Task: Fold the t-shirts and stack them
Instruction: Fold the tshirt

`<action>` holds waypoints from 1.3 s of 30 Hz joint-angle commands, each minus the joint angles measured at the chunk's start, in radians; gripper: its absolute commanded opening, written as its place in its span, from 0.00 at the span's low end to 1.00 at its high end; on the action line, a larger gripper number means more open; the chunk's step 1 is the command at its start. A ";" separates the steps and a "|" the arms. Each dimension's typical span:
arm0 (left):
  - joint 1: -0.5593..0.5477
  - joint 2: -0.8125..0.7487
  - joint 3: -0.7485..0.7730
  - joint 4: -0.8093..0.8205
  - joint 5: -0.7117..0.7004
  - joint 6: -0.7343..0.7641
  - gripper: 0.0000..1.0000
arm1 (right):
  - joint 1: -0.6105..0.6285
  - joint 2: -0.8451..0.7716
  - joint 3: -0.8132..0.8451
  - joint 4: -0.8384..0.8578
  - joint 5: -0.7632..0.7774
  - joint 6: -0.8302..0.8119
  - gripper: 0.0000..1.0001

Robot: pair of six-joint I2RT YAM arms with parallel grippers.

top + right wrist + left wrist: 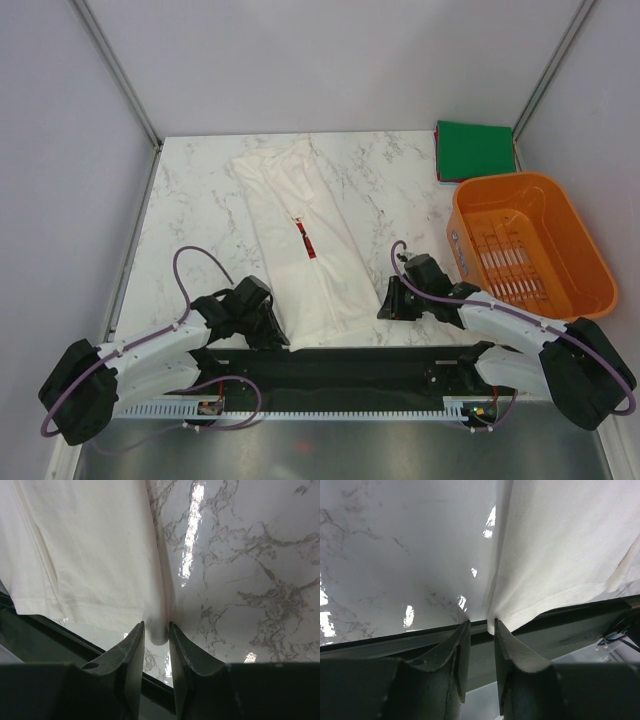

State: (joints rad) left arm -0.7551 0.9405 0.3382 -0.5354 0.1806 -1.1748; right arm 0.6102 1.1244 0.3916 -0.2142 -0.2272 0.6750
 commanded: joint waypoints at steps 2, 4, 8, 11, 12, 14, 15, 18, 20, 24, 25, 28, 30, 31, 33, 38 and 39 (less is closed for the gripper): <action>-0.021 0.018 -0.007 -0.008 -0.021 -0.019 0.33 | 0.016 -0.023 -0.025 -0.062 0.026 0.006 0.34; -0.030 0.020 -0.011 0.005 -0.017 -0.025 0.33 | 0.019 -0.029 -0.026 -0.062 0.026 0.012 0.34; -0.036 0.020 -0.019 0.018 -0.016 -0.034 0.31 | 0.026 -0.028 -0.026 -0.063 0.031 0.011 0.33; -0.039 0.021 -0.010 0.025 -0.020 -0.029 0.30 | 0.029 -0.028 -0.026 -0.060 0.032 0.011 0.31; -0.041 0.020 -0.008 0.026 -0.023 -0.031 0.30 | 0.034 -0.026 -0.026 -0.060 0.032 0.009 0.29; -0.043 0.020 -0.002 0.034 -0.021 -0.032 0.30 | 0.037 -0.029 -0.026 -0.060 0.032 0.008 0.22; -0.046 0.017 -0.001 0.035 -0.020 -0.036 0.30 | 0.039 -0.034 -0.026 -0.060 0.031 0.008 0.19; -0.055 0.011 0.001 0.037 -0.018 -0.051 0.30 | 0.040 -0.038 -0.030 -0.059 0.032 0.011 0.02; -0.056 0.007 -0.005 0.037 -0.021 -0.071 0.31 | 0.042 -0.043 -0.031 -0.057 0.031 0.011 0.00; -0.066 -0.005 -0.011 0.037 -0.029 -0.100 0.33 | 0.043 -0.047 -0.036 -0.057 0.035 0.011 0.00; -0.067 -0.011 -0.011 0.035 -0.032 -0.109 0.34 | 0.043 -0.045 -0.036 -0.057 0.035 0.012 0.00; -0.072 -0.025 -0.011 0.034 -0.041 -0.129 0.35 | 0.043 -0.043 -0.036 -0.056 0.038 0.009 0.00; -0.075 -0.048 -0.013 0.035 -0.049 -0.140 0.35 | 0.042 -0.040 -0.033 -0.056 0.037 0.011 0.00; -0.076 -0.057 -0.010 0.034 -0.049 -0.146 0.35 | 0.043 -0.040 -0.031 -0.056 0.037 0.008 0.00; -0.076 -0.086 -0.011 0.032 -0.052 -0.163 0.35 | 0.043 -0.037 -0.030 -0.056 0.035 0.008 0.00; -0.082 -0.129 -0.034 0.035 -0.067 -0.198 0.37 | 0.045 -0.051 -0.033 -0.054 0.035 0.014 0.00; -0.084 -0.135 -0.044 0.035 -0.069 -0.200 0.38 | 0.045 -0.051 -0.034 -0.054 0.035 0.014 0.00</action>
State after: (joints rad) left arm -0.8288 0.8230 0.3134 -0.5129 0.1501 -1.3064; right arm 0.6464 1.0889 0.3706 -0.2497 -0.2047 0.6853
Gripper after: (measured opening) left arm 0.377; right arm 0.011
